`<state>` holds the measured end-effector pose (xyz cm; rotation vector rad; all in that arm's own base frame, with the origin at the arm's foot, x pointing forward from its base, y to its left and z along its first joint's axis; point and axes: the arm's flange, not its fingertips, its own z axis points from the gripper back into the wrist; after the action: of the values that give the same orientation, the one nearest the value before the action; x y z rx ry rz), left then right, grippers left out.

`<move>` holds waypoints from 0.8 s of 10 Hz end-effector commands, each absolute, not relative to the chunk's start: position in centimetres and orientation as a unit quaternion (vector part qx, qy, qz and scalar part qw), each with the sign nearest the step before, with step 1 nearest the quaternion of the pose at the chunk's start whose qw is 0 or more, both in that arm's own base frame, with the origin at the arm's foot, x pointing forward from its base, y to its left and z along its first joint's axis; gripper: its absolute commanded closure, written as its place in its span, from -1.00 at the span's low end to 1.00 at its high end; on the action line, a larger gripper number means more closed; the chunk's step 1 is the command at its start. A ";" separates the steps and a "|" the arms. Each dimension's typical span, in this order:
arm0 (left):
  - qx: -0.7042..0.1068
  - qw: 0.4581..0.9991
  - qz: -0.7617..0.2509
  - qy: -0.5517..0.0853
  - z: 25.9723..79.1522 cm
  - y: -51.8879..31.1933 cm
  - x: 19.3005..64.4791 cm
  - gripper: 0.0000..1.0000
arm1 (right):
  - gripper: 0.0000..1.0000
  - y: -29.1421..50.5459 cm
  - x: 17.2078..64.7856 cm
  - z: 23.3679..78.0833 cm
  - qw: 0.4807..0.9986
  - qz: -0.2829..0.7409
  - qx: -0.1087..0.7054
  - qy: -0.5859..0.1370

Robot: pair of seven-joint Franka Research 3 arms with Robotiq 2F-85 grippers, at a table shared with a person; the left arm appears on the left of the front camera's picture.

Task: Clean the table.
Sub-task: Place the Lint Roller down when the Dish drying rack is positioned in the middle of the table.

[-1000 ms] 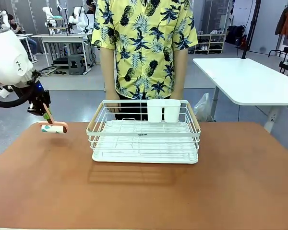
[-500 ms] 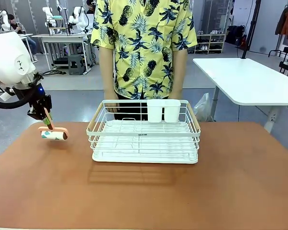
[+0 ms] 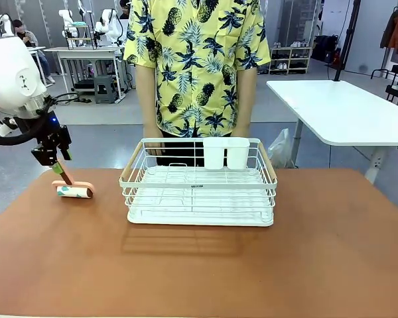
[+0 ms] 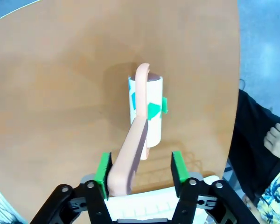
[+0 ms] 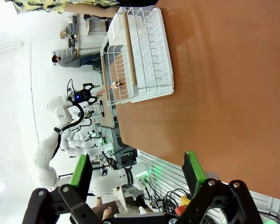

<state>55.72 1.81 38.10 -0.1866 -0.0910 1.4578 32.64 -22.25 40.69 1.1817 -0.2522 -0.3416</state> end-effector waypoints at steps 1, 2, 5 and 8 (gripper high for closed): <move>-0.050 0.732 0.679 -0.025 40.9 1.4 54.4 -1.00 | -1.00 -22.1 32.4 41.1 0.807 -0.161 0.556 -0.118; -0.043 0.727 0.685 -0.022 42.4 1.5 53.9 -1.00 | -1.00 -22.1 32.4 41.1 0.807 -0.161 0.556 -0.118; -0.038 0.716 0.697 -0.026 46.4 2.2 54.4 -1.00 | -1.00 -22.1 32.4 41.1 0.807 -0.161 0.556 -0.118; -0.042 0.719 0.692 -0.041 46.6 2.4 54.2 -1.00 | -1.00 -22.1 32.4 41.1 0.807 -0.161 0.556 -0.118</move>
<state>55.09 3.20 47.49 -0.0843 -0.0832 1.4948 32.64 -22.25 40.69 1.1818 -0.2521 -0.3418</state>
